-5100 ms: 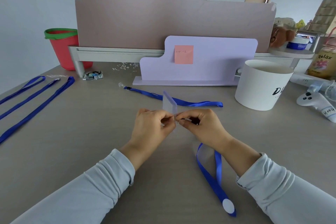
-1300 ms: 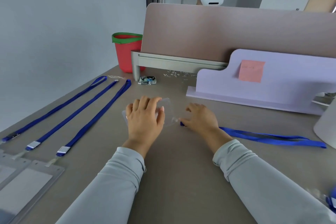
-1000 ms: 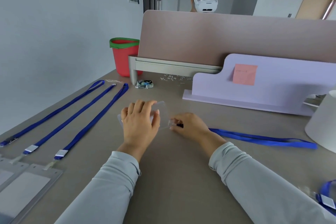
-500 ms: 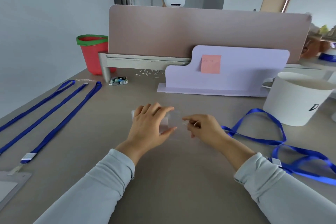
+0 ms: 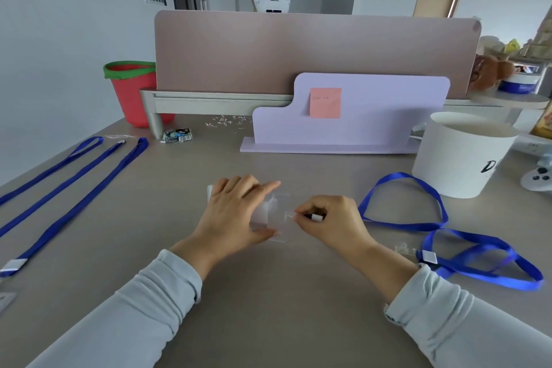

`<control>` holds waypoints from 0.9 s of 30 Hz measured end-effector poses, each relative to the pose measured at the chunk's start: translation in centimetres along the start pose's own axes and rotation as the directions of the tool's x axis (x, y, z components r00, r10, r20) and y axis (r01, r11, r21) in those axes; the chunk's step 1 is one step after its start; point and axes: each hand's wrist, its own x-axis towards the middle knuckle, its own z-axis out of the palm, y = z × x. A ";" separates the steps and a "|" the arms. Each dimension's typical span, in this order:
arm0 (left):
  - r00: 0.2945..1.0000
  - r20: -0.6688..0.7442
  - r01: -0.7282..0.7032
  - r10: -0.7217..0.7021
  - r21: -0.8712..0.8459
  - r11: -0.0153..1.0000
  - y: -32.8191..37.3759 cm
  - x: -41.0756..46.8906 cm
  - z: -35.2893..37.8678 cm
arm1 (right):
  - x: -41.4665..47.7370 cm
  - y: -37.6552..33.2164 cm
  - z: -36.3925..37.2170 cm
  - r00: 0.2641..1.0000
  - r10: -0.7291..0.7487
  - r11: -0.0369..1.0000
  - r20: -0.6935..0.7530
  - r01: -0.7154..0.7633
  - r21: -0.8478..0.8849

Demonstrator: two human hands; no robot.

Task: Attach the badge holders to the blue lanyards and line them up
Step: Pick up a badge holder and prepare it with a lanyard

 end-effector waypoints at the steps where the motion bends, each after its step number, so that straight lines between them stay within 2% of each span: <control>1: 1.000 0.006 -0.007 0.007 0.005 1.000 0.0 0.0 0.0 | 0.0 0.0 0.1 1.000 -0.001 1.000 -0.001 0.002 0.010; 6: 0.999 0.020 -0.042 0.042 0.022 0.999 -0.1 0.1 0.1 | 0.0 0.1 0.2 1.000 0.005 0.999 0.013 -0.006 0.036; 21: 1.000 -0.026 -0.005 0.005 0.020 1.000 -0.3 -0.2 0.1 | 0.0 0.3 0.0 0.996 -0.047 0.999 0.078 0.045 0.031; 27: 0.999 0.005 0.034 -0.034 -0.016 0.999 0.2 0.0 -0.7 | 0.0 0.3 0.1 0.991 -0.065 0.997 0.113 0.061 0.038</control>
